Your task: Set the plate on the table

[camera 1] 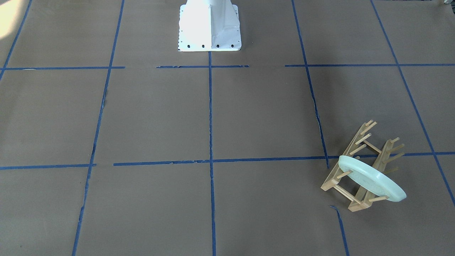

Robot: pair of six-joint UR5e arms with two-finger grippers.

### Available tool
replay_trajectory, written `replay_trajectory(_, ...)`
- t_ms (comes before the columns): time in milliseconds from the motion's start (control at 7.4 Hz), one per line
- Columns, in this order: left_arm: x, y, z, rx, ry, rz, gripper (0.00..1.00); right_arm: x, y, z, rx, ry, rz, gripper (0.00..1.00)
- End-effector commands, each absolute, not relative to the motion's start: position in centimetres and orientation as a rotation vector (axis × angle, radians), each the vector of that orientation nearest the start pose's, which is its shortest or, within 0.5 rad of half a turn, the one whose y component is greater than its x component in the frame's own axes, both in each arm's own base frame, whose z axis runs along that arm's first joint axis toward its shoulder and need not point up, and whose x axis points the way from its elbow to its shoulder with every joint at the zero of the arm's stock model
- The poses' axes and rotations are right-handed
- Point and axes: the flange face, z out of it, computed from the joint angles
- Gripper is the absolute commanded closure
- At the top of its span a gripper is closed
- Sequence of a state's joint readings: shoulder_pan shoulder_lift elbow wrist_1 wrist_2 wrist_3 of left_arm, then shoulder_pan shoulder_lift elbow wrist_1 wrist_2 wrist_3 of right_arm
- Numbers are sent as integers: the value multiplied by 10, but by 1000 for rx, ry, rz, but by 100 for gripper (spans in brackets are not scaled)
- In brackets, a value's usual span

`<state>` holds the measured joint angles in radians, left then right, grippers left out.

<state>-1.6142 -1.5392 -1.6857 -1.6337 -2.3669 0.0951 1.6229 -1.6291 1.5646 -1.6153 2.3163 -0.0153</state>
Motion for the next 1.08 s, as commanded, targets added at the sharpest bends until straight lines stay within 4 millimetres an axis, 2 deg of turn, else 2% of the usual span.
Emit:
replay_trajectory(0, -83, -484, 606, 200, 783, 112, 0, 90, -454, 696, -79, -748, 76, 0)
replay_trajectory(270, -83, -488, 599, 216, 771, 118, 0, 90, -454, 696, -79, -748, 76, 0)
replay_trajectory(405, -82, -502, 581, 253, 769, 136, 0, 90, -454, 696, -79, -748, 76, 0)
replay_trajectory(541, -82, -539, 556, 334, 757, 172, 0, 90, -454, 696, -79, -748, 76, 0)
replay_trajectory(676, -85, -595, 543, 415, 742, 202, 0, 90, -454, 696, -79, -748, 76, 0)
replay_trajectory(811, -82, -598, 544, 387, 793, 135, 0, 90, -454, 696, -79, -748, 76, 0)
replay_trajectory(946, -77, -598, 526, 363, 896, 6, 0, 90, -454, 696, -79, -748, 76, 0)
